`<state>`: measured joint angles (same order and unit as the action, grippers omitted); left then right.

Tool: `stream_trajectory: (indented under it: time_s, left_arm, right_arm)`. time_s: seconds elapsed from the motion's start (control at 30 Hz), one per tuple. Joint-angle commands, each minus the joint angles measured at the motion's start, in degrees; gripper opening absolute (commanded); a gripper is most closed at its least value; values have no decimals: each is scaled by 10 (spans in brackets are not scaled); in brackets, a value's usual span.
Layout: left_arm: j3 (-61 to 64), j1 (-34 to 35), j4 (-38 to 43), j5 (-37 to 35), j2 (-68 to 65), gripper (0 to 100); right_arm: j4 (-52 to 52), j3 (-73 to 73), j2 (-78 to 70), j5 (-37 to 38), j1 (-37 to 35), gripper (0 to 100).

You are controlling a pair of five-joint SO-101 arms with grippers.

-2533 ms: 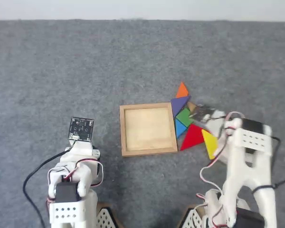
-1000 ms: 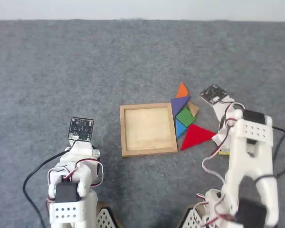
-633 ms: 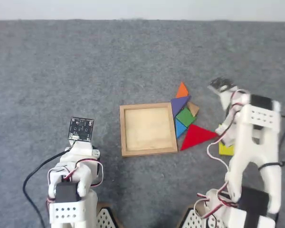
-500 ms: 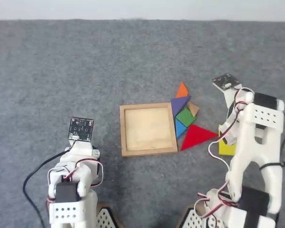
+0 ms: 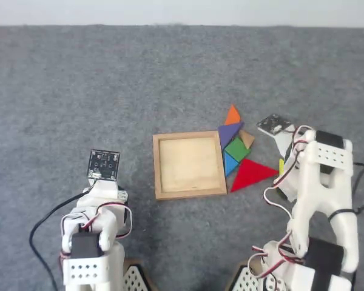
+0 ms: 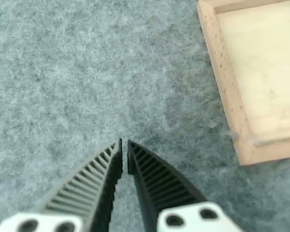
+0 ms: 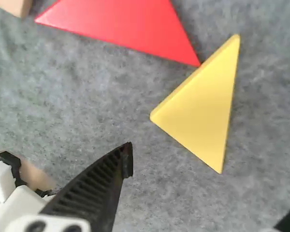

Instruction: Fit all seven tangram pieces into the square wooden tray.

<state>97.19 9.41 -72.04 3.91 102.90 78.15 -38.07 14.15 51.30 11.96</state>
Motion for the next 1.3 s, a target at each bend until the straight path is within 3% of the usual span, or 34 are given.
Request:
stream_trajectory:
  time_s: [0.0, 0.13, 0.4, 0.73, 1.27]
  left_arm:
    - [-7, -1, -2, 1, 11, 21]
    - [-7, -1, -2, 1, 11, 21]
    - [-7, -1, -2, 1, 11, 21]
    - [-7, -1, -2, 1, 11, 21]
    - [-7, -1, -2, 1, 11, 21]
  right_arm:
    - [-74, -33, 12, 2, 0, 420]
    - [-116, -60, 12, 6, 7, 360]
    - [-122, -67, 0, 8, 7, 361]
    - [-123, 40, -179, 6, 16, 362]
    - [-137, 43, -186, -12, 0, 357]
